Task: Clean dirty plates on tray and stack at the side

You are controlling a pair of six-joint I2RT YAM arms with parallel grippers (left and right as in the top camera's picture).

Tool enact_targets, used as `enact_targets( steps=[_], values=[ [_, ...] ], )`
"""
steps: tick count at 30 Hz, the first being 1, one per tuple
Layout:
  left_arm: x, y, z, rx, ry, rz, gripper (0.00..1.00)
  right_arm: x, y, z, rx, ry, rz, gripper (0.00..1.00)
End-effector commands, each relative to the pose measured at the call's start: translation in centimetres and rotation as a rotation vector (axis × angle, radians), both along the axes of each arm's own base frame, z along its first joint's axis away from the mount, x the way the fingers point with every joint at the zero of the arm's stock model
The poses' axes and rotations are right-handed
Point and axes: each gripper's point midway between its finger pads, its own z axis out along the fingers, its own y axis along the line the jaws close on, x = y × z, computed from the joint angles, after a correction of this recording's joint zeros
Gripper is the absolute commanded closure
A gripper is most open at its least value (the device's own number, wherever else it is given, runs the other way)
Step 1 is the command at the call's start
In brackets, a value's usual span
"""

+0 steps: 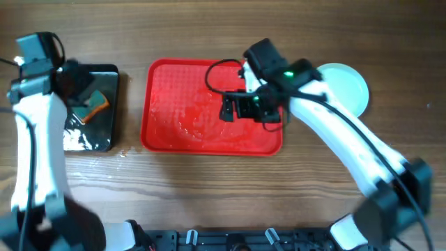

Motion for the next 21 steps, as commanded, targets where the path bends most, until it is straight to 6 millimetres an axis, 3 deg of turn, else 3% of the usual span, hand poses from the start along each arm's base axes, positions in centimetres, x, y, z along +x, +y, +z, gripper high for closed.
enact_targets(
  steps=[1, 3, 5, 9, 21],
  values=[
    [-0.6, -3.0, 1.8, -0.133, -0.054, -0.089, 0.00, -2.4, -2.0, 6.0, 0.028, -0.106, -0.019, 0.00],
    [-1.5, -3.6, 1.0, -0.164, -0.010, -0.094, 0.00, -6.1, -5.2, 7.3, -0.057, -0.113, -0.032, 0.00],
    [-1.9, -3.7, 0.8, -0.171, 0.008, -0.093, 0.00, -8.7, -6.6, 7.7, -0.084, -0.135, -0.014, 0.00],
    [-1.9, -3.7, 0.8, -0.171, 0.008, -0.093, 0.00, -11.4, -8.1, 7.6, -0.094, -0.139, 0.000, 0.00],
    [-1.9, -3.7, 0.8, -0.171, 0.008, -0.093, 0.00, -11.2, -8.0, 7.0, -0.110, -0.115, 0.001, 0.00]
  ],
)
